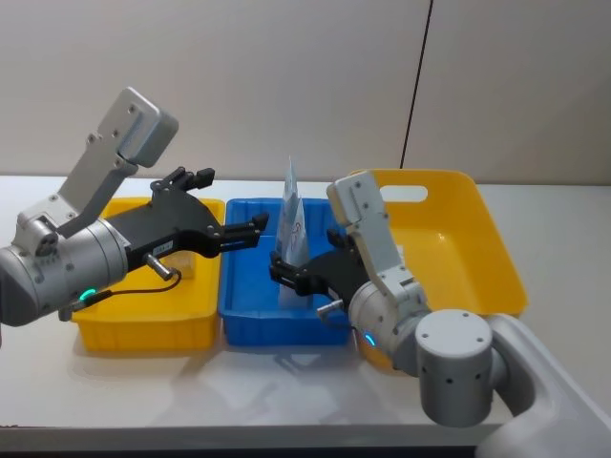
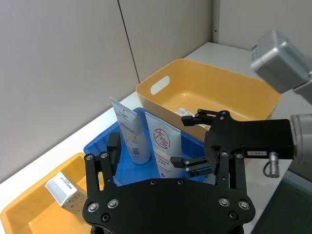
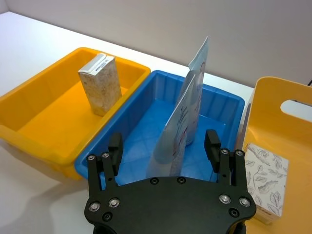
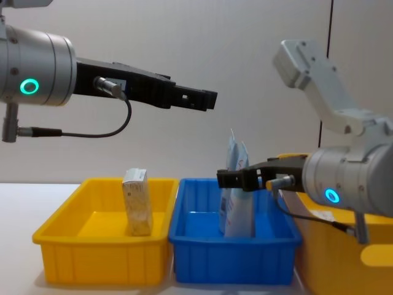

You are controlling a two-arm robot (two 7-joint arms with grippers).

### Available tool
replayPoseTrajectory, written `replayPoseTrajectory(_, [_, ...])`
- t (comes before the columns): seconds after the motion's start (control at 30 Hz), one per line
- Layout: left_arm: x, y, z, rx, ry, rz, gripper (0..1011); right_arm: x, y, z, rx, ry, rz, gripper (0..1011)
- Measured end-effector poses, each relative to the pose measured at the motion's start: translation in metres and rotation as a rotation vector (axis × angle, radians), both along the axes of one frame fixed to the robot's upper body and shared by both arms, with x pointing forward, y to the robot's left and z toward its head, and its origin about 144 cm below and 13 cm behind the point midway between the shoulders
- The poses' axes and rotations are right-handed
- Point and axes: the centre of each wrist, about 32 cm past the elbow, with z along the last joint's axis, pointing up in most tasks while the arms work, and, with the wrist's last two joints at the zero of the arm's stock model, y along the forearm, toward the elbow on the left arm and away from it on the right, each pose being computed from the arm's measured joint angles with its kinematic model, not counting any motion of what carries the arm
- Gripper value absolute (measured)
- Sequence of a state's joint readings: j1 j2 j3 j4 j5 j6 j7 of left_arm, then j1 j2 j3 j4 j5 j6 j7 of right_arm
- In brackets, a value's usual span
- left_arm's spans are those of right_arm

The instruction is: Bimanual collaborative sorting of washing and personal care products

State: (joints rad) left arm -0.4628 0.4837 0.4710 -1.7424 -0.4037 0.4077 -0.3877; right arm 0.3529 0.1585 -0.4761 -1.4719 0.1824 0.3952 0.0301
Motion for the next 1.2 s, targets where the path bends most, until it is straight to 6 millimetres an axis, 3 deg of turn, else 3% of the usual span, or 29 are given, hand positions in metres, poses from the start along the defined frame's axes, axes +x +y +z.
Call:
replayPoseTrajectory(0.77, [0.0, 0.0, 0.0, 0.0, 0.0, 0.0, 1002, 0.024, 0.021, -0.015, -0.047, -0.011, -0.044, 1003])
replayPoseTrajectory(1.0, [0.0, 0.0, 0.0, 0.0, 0.0, 0.0, 1001, 0.027, 0.023, -0.017, -0.053, -0.013, -0.051, 860])
replayPoseTrajectory(1.2, [0.0, 0.0, 0.0, 0.0, 0.0, 0.0, 1002, 0.029, 0.024, -0.018, -0.056, -0.014, -0.054, 640])
